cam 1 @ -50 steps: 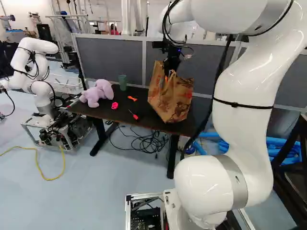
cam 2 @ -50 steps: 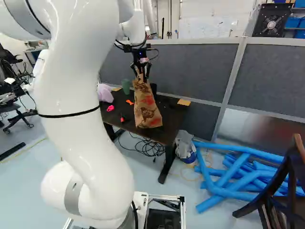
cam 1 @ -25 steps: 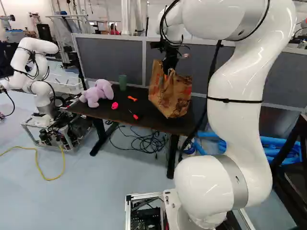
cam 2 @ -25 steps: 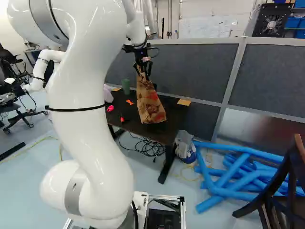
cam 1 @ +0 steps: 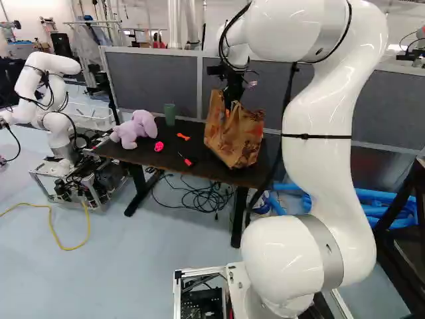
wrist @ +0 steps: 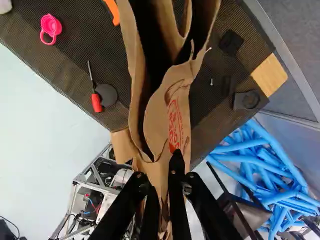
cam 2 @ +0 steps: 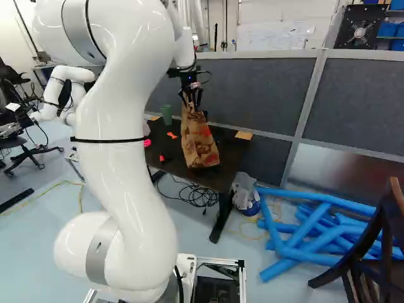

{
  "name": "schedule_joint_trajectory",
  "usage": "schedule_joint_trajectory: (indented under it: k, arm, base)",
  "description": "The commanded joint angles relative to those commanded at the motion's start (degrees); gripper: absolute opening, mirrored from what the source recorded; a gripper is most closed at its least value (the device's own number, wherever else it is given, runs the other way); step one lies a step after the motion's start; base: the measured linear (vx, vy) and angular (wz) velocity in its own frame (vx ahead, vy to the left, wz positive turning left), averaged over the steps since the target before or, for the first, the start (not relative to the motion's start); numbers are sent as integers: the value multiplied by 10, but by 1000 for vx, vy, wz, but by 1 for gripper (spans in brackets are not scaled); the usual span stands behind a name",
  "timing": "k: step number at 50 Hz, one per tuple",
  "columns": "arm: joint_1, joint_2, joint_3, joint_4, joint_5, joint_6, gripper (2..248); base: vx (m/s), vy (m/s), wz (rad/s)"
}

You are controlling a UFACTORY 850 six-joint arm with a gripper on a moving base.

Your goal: Pick up the bag on the ground and place it on the table

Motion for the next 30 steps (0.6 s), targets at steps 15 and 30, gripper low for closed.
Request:
schedule_joint_trajectory:
  k: [15,30]
  arm:
    - [0,-22,-1,-6,3,0,21]
    - [0,-45,-4,-13,6,0,21]
  base:
    - [0,0,0]
    - [0,0,0]
